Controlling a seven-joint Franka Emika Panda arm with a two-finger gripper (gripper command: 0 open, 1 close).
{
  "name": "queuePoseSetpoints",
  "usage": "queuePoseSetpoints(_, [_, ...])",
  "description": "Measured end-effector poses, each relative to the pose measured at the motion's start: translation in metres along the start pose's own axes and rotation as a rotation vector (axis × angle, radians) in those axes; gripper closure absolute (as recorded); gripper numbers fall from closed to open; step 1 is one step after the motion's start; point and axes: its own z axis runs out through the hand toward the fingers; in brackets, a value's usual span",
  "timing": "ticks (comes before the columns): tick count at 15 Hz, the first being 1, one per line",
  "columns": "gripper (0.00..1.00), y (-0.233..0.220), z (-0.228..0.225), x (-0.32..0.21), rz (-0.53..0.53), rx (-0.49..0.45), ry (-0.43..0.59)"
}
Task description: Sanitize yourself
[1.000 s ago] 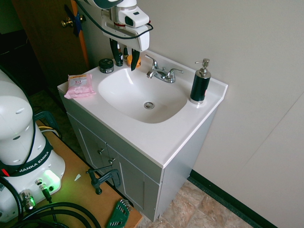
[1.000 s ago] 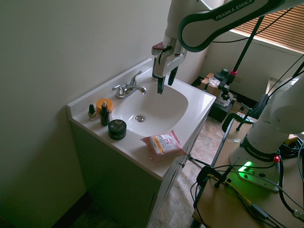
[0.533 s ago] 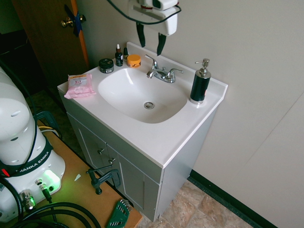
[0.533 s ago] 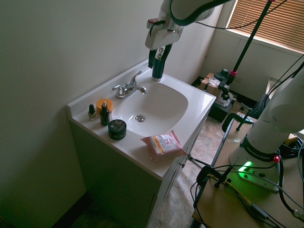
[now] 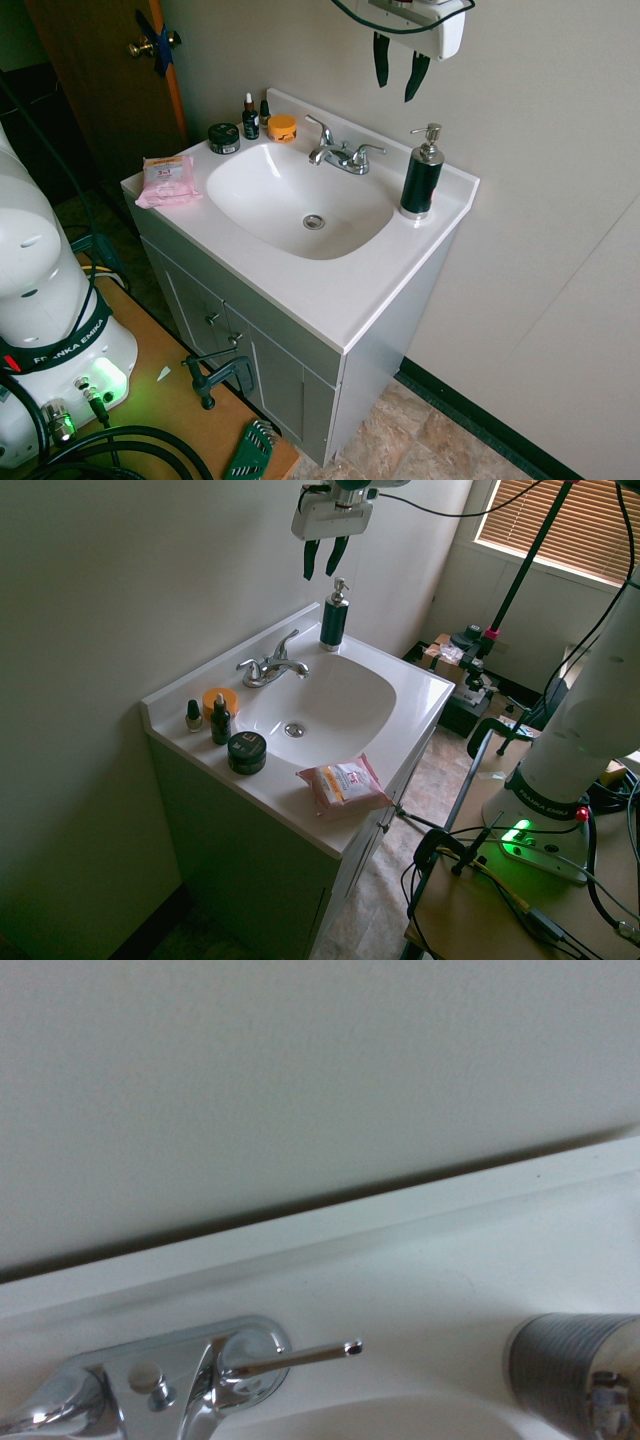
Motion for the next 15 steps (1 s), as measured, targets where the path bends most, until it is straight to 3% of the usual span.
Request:
queuePoseSetpoints(7, [1.0,0.04,0.014,0.045,0.063,-0.012,-0.02])
queuePoseSetpoints(15, [1.0,0.045,0.019,0.06,0.09,-0.012,-0.019])
